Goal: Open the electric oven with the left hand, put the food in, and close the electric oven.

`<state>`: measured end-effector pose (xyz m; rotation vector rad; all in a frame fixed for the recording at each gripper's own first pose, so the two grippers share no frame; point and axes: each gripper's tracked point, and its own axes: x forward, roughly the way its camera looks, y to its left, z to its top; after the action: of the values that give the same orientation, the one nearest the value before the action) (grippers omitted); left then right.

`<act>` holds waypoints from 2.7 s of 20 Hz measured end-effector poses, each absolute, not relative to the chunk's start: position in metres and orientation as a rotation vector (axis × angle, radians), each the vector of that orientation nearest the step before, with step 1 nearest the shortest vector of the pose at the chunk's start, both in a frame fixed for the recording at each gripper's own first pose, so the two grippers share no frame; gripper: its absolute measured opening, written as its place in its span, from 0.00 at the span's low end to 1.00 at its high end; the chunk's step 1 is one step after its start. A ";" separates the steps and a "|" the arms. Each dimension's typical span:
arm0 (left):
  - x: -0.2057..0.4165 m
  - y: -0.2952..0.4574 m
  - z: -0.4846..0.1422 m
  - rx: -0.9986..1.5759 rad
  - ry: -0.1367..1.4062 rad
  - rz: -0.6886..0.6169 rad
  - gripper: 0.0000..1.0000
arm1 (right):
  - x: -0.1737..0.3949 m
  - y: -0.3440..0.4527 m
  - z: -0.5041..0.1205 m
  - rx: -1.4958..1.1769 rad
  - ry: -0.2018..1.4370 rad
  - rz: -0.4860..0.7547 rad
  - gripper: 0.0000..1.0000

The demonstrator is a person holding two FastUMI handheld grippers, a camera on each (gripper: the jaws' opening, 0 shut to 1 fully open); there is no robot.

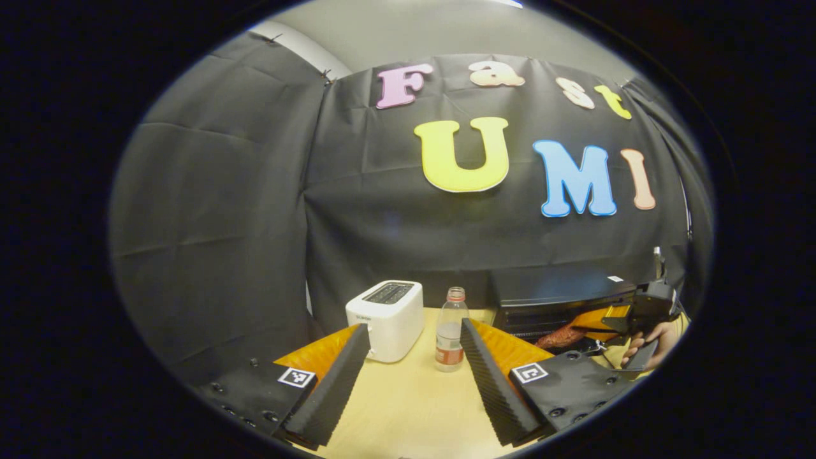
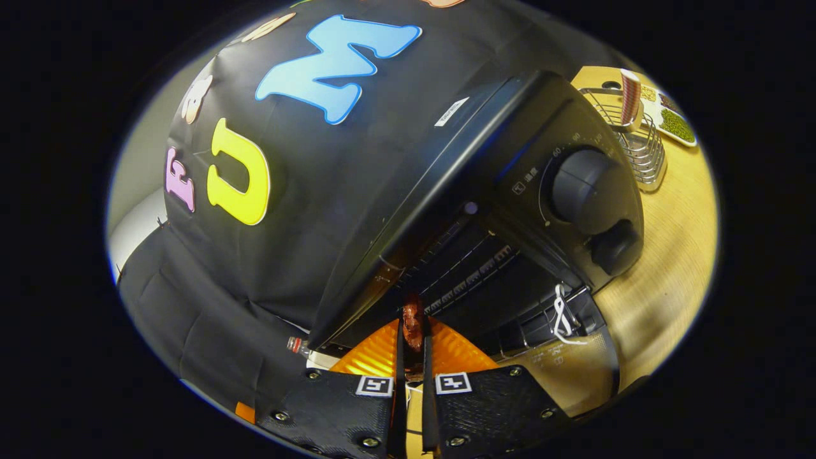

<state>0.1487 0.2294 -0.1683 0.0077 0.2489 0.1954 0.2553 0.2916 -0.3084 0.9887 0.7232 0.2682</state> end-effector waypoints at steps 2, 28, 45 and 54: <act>0.149 0.228 -0.169 0.013 0.252 0.195 0.96 | 0.257 0.291 -0.315 0.987 0.731 0.257 0.10; 0.120 0.138 -0.191 -0.016 0.297 0.089 1.00 | 0.186 0.226 -0.241 0.464 0.571 0.315 0.98; 0.105 0.019 -0.301 -0.047 0.568 -0.120 0.97 | 0.101 0.109 -0.161 0.161 0.343 0.187 0.97; 0.115 -0.023 -0.384 -0.073 0.833 -0.188 1.00 | 0.088 0.059 -0.152 0.077 0.329 0.075 0.98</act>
<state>0.1153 -0.0229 -0.3837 -0.0729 0.8329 -0.1881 0.0884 0.0591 -0.1524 0.0767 0.3289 0.0752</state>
